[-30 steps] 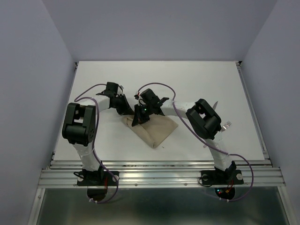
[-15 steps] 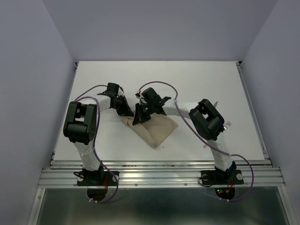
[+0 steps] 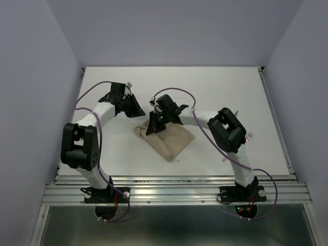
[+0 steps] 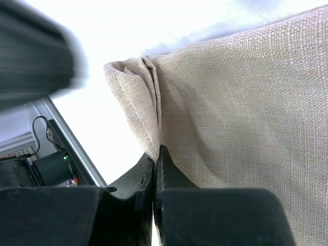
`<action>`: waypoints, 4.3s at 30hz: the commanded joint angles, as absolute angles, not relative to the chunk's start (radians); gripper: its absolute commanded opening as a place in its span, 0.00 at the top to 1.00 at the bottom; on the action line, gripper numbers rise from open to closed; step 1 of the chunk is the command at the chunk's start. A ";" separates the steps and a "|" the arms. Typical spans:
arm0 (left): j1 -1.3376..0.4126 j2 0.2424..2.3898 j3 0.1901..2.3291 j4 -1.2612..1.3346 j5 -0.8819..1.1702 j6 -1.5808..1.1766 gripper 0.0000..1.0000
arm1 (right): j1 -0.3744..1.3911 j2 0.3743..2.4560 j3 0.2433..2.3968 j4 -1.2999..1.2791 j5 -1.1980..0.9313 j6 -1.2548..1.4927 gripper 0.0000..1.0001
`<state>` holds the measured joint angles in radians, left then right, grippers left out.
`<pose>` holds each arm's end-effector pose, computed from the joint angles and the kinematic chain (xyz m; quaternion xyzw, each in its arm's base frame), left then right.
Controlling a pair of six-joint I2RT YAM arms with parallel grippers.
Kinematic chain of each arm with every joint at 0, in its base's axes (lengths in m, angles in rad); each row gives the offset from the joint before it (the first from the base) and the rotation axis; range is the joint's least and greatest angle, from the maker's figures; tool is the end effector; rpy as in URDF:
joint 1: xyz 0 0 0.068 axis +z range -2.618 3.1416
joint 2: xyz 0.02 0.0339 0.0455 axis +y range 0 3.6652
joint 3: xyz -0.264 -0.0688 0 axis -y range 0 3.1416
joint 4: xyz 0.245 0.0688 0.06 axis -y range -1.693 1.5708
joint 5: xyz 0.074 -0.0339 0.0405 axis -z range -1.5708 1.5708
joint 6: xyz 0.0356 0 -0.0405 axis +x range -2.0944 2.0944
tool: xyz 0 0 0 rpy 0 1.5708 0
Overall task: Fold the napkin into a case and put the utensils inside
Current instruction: Fold the lower triangle-folded napkin at the center of the board, then move the right arm to the center of the board with the 2/3-rectangle-folded napkin.
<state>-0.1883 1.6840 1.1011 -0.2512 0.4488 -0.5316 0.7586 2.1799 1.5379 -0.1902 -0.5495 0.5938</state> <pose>0.3494 -0.0823 0.2125 -0.0764 0.9099 -0.3179 0.2554 0.3308 0.3392 0.1542 -0.1715 0.8865 0.4148 0.1126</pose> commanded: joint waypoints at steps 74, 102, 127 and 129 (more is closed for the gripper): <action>-0.298 1.713 1.061 -0.232 0.319 -0.543 0.79 | 0.598 2.080 1.526 -0.317 -0.494 0.394 0.25; -0.380 1.755 1.149 -0.264 0.281 -0.551 0.80 | 0.448 1.801 1.175 -0.383 0.067 0.364 0.40; -0.529 1.632 1.149 -0.411 -0.019 -0.520 0.78 | 0.500 1.612 0.713 0.047 -0.172 0.825 0.86; -0.555 1.614 1.143 -0.423 -0.076 -0.549 0.74 | 0.528 1.588 0.703 0.055 -0.146 0.860 0.86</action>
